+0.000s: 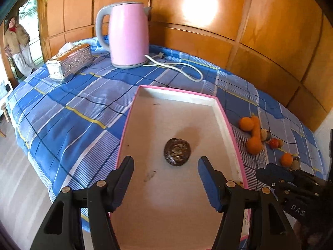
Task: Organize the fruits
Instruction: 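Lower the small yellow fruit into the white tray and open the right gripper, then grasp a mandarin orange on the bed cover with the left gripper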
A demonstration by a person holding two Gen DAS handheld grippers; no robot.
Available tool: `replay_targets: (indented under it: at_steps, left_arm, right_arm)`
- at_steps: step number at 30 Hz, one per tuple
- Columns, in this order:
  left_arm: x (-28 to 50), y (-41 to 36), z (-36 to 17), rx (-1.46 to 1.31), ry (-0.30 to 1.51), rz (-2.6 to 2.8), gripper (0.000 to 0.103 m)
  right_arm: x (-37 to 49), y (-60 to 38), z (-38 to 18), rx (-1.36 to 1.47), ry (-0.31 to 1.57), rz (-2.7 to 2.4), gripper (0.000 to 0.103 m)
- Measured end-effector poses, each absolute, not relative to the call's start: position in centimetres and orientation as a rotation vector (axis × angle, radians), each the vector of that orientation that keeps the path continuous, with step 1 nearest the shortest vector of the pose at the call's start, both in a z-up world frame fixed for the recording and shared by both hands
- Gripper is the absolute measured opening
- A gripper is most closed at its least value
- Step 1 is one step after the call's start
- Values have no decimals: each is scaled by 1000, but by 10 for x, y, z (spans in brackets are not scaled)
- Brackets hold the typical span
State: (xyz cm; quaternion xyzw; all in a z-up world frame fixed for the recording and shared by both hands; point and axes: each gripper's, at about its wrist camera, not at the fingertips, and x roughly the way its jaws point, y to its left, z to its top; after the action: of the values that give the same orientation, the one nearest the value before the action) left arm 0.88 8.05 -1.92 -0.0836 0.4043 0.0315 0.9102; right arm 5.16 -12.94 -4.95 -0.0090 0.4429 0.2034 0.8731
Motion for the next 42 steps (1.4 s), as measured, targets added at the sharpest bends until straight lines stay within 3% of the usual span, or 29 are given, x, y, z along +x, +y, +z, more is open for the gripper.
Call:
replay_targets:
  at_steps: [26, 32, 42]
  left_arm:
    - [28, 11, -16, -59, 879, -177, 66]
    - [49, -24, -17, -3, 924, -310, 39]
    - [97, -74, -32, 38, 1014, -414, 37]
  right_arm:
    - [39, -225, -82, 61, 977, 117, 37]
    - [38, -232, -84, 46, 968, 102, 37]
    - [36, -239, -87, 66, 950, 127, 38]
